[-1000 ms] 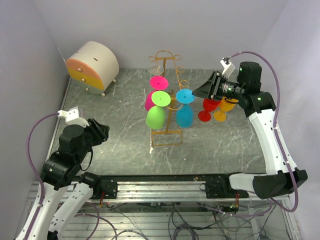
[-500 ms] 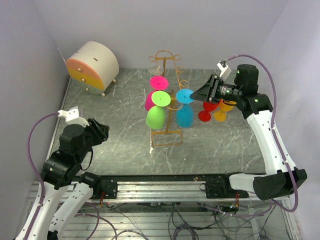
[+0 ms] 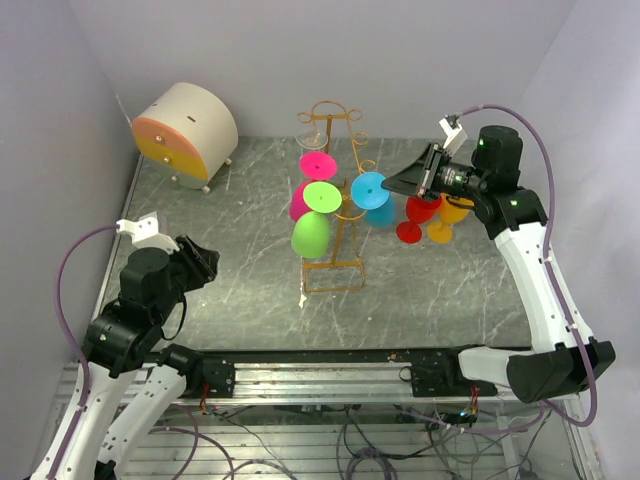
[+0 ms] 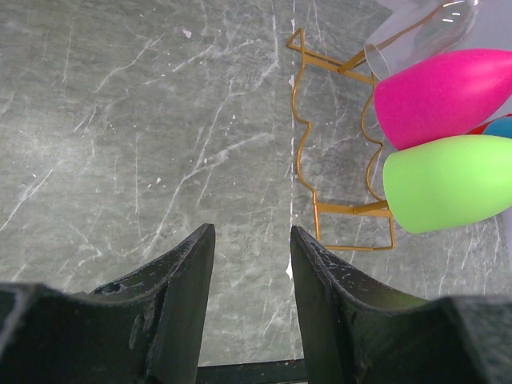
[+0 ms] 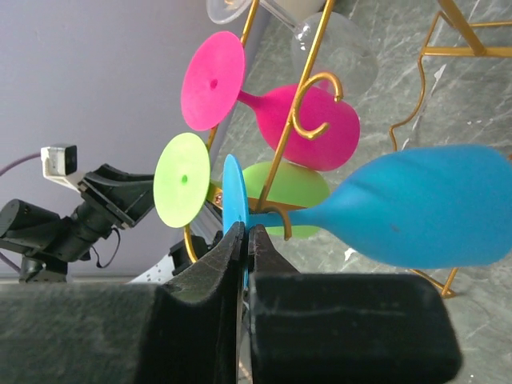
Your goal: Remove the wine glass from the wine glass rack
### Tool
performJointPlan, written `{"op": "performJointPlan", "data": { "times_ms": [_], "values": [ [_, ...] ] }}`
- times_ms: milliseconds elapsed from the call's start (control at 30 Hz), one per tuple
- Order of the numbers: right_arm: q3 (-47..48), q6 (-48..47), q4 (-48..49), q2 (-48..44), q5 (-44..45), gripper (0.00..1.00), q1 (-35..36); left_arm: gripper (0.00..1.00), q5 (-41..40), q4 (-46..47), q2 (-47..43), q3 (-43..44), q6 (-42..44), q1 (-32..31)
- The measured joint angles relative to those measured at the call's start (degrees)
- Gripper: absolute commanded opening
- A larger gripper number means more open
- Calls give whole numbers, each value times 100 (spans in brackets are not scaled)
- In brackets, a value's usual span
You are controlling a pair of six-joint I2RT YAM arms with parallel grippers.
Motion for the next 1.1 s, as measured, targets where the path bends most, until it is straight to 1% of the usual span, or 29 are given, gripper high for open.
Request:
{"op": "performJointPlan", "data": {
  "times_ms": [467,667,1100],
  "values": [
    [-199,752,426,-345,450,0,2,54,0,0,15,0,0,0],
    [-203,850,400,-396,647,0,-9,54,0,0,15,0,0,0],
    [-487,1080,492,-651,647,0,-24,54,0,0,15,0,0,0]
  ]
}}
